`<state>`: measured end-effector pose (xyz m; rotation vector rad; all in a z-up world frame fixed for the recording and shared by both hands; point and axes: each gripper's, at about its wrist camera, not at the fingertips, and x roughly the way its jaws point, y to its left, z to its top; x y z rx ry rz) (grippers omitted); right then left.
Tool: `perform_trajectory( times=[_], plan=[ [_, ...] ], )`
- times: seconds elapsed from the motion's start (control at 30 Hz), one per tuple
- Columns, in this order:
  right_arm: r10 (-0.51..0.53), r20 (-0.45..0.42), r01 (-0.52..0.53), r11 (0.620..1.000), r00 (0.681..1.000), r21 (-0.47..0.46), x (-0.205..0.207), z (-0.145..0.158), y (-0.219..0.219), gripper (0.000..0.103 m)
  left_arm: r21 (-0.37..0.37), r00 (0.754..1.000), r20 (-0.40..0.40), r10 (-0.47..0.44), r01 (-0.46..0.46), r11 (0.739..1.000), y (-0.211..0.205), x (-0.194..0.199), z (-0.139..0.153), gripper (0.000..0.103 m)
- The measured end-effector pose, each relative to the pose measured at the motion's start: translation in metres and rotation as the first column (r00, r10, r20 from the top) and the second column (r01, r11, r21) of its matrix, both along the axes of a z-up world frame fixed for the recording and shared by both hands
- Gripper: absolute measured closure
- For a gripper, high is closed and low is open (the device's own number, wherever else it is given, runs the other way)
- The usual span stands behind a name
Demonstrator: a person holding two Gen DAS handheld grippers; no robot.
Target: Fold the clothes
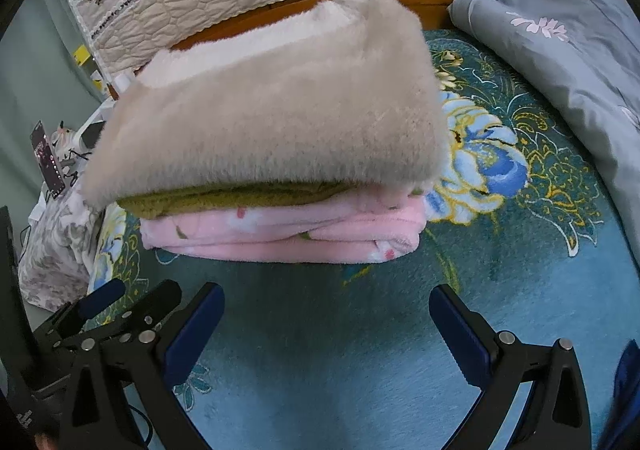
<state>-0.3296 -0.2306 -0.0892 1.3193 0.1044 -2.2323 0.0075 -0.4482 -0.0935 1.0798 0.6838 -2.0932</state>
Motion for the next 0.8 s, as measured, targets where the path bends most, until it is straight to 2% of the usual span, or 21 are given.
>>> perform_trajectory(
  times=[0.8],
  plan=[
    [0.005, 0.016, -0.005, 1.000, 1.000, 0.012, -0.0015, -0.0041, -0.0040, 0.000, -0.018, 1.000, -0.004, 0.000, 0.000, 1.000, -0.0011, -0.0050, 0.0027, 0.010]
  ],
)
